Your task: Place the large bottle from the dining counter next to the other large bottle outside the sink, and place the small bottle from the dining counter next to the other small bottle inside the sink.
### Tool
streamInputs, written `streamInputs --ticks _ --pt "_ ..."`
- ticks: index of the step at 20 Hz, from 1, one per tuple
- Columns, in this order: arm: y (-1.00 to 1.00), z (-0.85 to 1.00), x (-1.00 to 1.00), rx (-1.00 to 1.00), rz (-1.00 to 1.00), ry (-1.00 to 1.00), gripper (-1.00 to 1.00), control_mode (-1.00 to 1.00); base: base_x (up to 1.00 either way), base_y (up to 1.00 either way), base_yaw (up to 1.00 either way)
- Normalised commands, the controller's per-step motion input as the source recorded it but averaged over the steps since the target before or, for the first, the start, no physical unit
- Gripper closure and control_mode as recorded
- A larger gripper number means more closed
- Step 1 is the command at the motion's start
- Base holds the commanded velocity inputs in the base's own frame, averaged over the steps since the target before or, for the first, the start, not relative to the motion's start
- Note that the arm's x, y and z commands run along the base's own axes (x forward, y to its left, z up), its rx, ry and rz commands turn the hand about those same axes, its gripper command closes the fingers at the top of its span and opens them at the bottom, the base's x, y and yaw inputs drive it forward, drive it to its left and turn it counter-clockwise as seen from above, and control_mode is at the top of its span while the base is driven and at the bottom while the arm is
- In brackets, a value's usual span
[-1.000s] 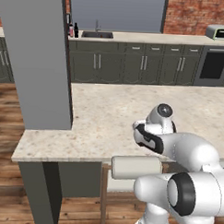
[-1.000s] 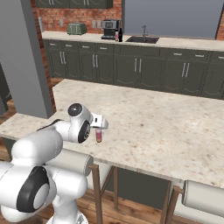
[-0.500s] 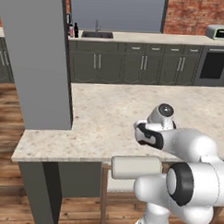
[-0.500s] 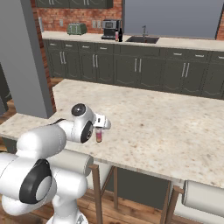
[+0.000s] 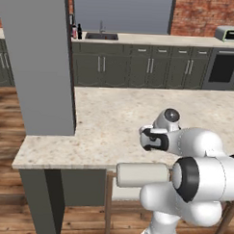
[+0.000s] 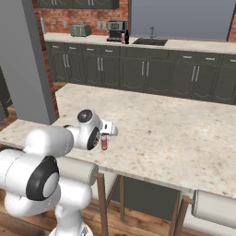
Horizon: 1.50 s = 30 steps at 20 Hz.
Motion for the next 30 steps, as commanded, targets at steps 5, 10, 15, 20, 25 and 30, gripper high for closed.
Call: streamInputs --ticks 5,10,15,20,25,30 --pt "0.00 0.00 0.14 0.00 0.00 0.00 -1.00 -1.00 0.00 0.00 0.00" --pt "0.00 -0.04 0.02 0.00 0.00 0.00 -1.00 -1.00 0.00 0.00 0.00" --pt "0.00 -0.07 0.00 0.00 0.00 0.00 -1.00 -1.00 0.00 0.00 0.00" --pt "0.00 -0.04 0.00 0.00 0.00 0.00 -1.00 -1.00 0.00 0.00 0.00" --pt "0.00 -0.04 0.00 0.00 0.00 0.00 -1.00 -1.00 0.00 0.00 0.00" --pt "0.00 -0.05 0.00 0.00 0.00 0.00 -1.00 -1.00 0.00 0.00 0.00"
